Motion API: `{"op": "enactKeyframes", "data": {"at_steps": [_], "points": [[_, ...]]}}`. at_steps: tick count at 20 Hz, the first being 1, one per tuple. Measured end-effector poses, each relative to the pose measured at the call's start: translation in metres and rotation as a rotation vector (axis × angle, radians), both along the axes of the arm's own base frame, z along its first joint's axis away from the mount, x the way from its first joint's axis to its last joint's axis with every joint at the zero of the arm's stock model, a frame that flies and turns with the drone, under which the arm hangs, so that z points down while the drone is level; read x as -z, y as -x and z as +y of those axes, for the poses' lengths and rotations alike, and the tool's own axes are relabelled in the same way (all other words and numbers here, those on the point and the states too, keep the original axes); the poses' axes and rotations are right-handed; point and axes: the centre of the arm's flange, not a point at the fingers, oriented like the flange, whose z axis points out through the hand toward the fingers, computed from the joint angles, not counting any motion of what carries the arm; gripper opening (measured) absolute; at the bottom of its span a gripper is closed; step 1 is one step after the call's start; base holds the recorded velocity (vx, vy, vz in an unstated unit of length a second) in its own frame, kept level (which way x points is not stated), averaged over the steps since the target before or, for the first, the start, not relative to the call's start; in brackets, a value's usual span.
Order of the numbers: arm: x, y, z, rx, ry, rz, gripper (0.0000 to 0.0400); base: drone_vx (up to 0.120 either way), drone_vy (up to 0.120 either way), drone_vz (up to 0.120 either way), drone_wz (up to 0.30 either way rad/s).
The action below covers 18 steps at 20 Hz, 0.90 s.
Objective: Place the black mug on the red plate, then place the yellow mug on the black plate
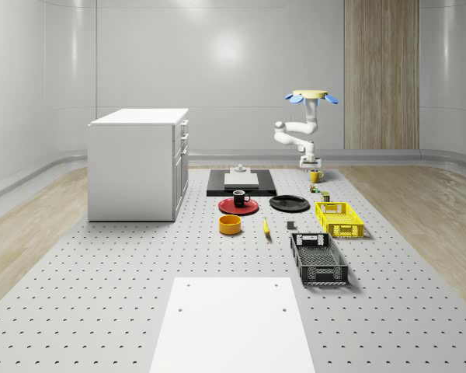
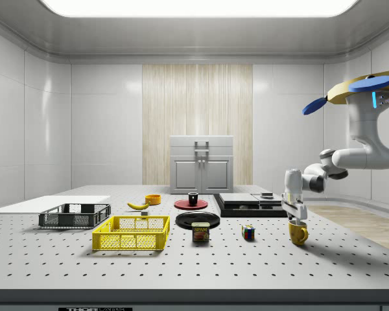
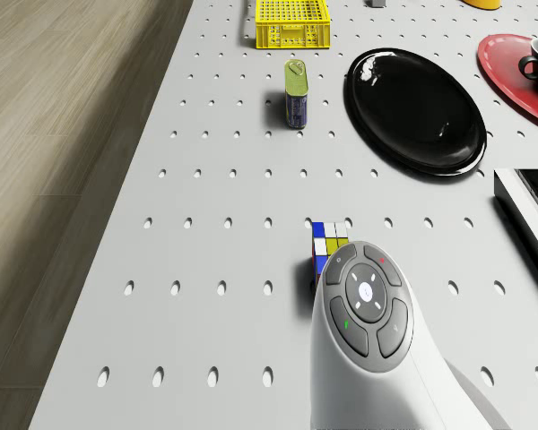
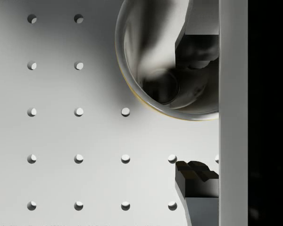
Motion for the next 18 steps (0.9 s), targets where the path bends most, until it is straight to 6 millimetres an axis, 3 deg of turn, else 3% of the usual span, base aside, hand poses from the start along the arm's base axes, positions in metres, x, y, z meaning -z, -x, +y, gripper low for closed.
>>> {"op": "enactKeyframes", "data": {"at_steps": [3,6,13,18], "points": [[0.001,0.000,0.000,0.000,0.000,0.000,0.0170,0.000,0.000,0.000,0.000],[0.001,0.000,0.000,0.000,0.000,0.000,0.0138,0.000,0.000,0.000,0.000],[0.006,0.000,0.000,0.000,0.000,0.000,0.0115,0.000,0.000,0.000,0.000],[0.022,0.000,0.000,0.000,0.000,0.000,0.0111,0.024,-0.024,0.120,0.000]]}}
